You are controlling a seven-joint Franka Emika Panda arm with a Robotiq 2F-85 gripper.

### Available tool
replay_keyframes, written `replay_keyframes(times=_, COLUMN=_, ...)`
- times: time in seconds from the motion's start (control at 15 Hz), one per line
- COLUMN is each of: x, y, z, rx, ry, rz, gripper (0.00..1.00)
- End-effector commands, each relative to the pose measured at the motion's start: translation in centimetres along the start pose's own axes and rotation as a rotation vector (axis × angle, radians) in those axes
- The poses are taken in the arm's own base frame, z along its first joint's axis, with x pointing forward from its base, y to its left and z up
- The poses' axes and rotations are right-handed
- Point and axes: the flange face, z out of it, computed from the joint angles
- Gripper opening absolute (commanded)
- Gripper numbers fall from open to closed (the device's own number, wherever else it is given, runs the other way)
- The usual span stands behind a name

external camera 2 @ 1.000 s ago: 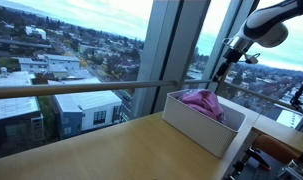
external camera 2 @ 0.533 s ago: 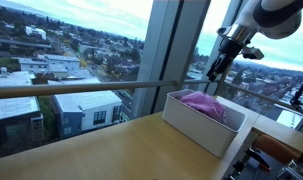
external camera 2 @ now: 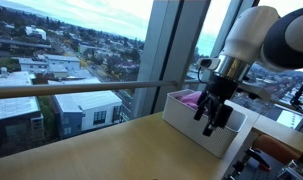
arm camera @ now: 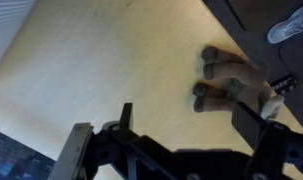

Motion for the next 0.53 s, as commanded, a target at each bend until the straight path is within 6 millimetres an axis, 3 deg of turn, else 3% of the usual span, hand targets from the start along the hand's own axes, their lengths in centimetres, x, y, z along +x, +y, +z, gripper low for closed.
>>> replay_keyframes(times=0.0, x=2.8, y=-5.4, z=4.5, rx=0.024, ry=0.010, rz=-0.050, gripper=1.00)
replay_keyframes(times=0.27, x=5.0, y=-8.5, z=8.2, rx=0.064, ry=0.027, rz=-0.088, gripper=1.00)
replay_keyframes(times=0.47, x=6.2, y=-9.2, z=10.7, rx=0.104, ry=0.015, rz=-0.099, gripper=1.00)
